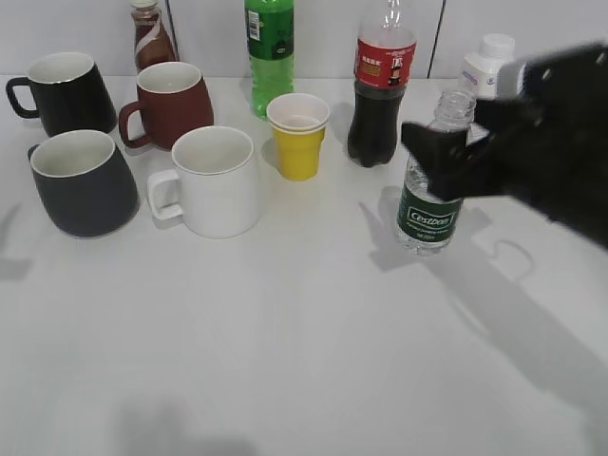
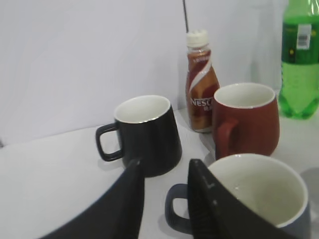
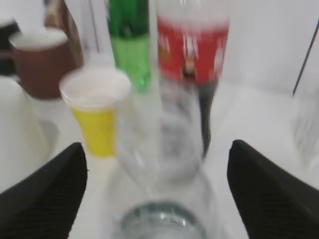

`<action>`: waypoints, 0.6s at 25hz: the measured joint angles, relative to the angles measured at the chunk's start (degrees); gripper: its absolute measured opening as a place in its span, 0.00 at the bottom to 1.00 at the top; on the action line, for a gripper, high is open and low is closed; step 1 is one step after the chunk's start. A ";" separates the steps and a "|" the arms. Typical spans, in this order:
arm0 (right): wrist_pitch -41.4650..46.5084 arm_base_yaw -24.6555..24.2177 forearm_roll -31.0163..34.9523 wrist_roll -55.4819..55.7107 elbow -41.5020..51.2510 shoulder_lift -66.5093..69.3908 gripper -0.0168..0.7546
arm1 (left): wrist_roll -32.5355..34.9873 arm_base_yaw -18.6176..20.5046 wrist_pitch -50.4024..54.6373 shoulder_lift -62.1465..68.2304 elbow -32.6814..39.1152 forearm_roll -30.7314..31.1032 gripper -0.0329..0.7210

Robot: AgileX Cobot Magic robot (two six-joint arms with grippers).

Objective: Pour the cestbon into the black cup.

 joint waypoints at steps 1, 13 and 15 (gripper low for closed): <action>2.92 0.00 -0.79 -0.05 -0.20 -3.50 0.89 | -1.24 0.00 3.68 -3.33 0.00 0.06 0.35; 62.43 2.93 -5.04 -0.18 -7.44 -49.51 0.87 | -4.57 -5.27 77.93 -47.12 -20.18 -7.40 0.73; 73.74 3.37 -4.05 -0.18 -7.44 -55.26 0.87 | -4.57 -6.40 85.81 -50.67 -22.16 -8.49 0.82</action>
